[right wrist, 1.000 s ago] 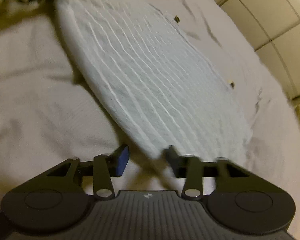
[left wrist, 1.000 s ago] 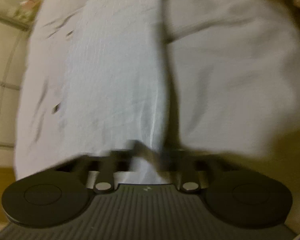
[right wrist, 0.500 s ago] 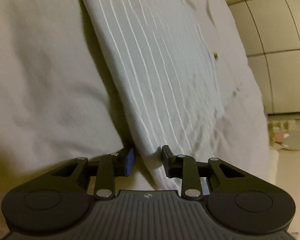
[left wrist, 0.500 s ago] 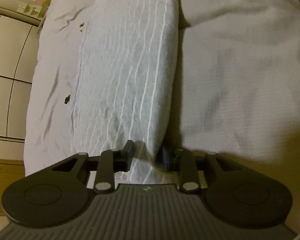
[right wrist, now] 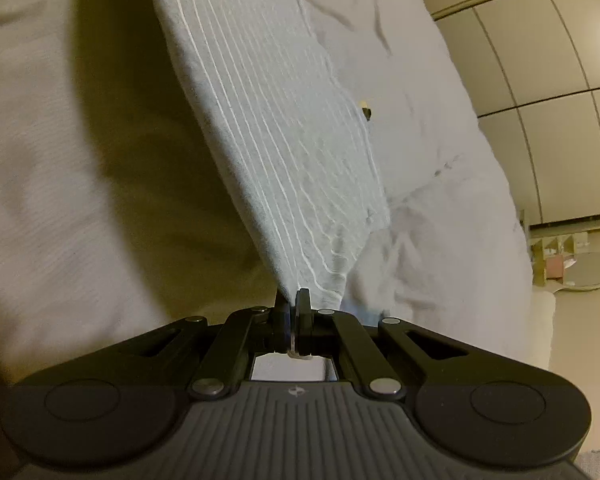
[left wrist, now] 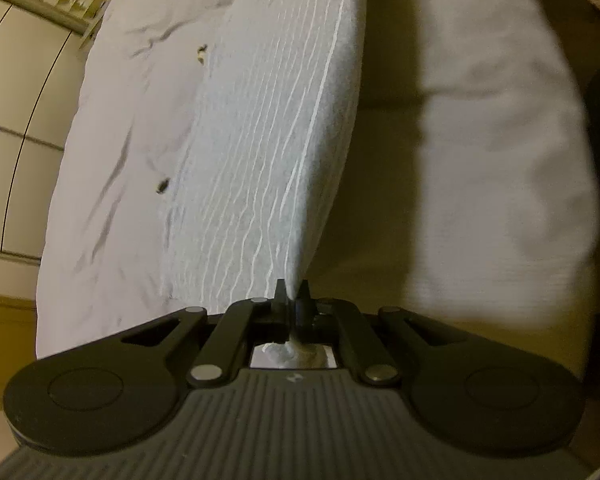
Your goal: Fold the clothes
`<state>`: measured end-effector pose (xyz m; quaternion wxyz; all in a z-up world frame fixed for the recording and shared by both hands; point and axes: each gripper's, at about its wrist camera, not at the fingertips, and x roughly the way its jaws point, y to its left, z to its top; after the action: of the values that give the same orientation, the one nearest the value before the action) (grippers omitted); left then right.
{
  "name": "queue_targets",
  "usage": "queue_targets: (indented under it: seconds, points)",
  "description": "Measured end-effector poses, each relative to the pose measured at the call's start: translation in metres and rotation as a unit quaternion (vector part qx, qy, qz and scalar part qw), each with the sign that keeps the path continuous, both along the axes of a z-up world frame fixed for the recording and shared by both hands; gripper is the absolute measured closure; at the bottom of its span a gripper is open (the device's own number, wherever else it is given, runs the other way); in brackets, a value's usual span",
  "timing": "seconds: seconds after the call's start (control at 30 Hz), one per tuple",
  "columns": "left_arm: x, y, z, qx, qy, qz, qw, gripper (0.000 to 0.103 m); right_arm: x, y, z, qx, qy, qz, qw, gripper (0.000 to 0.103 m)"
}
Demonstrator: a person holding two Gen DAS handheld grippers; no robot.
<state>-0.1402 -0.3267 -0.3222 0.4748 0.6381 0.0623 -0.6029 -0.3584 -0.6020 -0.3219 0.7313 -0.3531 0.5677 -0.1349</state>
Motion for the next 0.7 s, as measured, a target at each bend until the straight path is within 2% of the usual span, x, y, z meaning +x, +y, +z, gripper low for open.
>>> queue_targets:
  seconds: [0.13, 0.17, 0.27, 0.33, 0.43, 0.53, 0.6, 0.67, 0.7]
  points:
    - [-0.036, 0.029, 0.009, 0.038, 0.052, -0.021, 0.9977, 0.103, -0.033, 0.017, -0.001, 0.017, 0.029, -0.012, 0.999, 0.103]
    - [-0.04, 0.033, 0.008, 0.054, 0.076, -0.02, 0.9955, 0.102, -0.038, 0.02, -0.004, 0.022, 0.036, -0.017, 0.999, 0.103]
    - [-0.043, 0.049, 0.006, 0.071, 0.105, -0.025, 0.9916, 0.102, -0.043, 0.028, -0.016, 0.022, 0.046, -0.03, 0.998, 0.103]
    - [-0.032, 0.058, 0.006, 0.076, 0.112, -0.023, 0.9906, 0.1, -0.041, 0.034, -0.024, 0.013, 0.056, -0.045, 0.997, 0.101]
    - [-0.008, 0.072, 0.01, 0.074, 0.108, -0.033, 0.9908, 0.097, -0.04, 0.047, -0.032, 0.009, 0.077, -0.098, 0.992, 0.083]
    - [0.027, 0.079, 0.015, 0.065, 0.1, -0.047, 0.9917, 0.097, -0.034, 0.058, -0.034, 0.007, 0.097, -0.149, 0.984, 0.081]
    - [0.057, 0.077, 0.018, 0.052, 0.097, -0.058, 0.9922, 0.096, -0.038, 0.082, -0.027, 0.005, 0.102, -0.186, 0.977, 0.08]
    - [0.082, 0.083, 0.017, 0.036, 0.086, -0.08, 0.9924, 0.096, -0.032, 0.108, -0.015, 0.01, 0.09, -0.23, 0.969, 0.08]
    - [0.094, 0.084, 0.015, 0.029, 0.08, -0.091, 0.9923, 0.096, -0.029, 0.125, -0.007, 0.014, 0.081, -0.251, 0.965, 0.076]
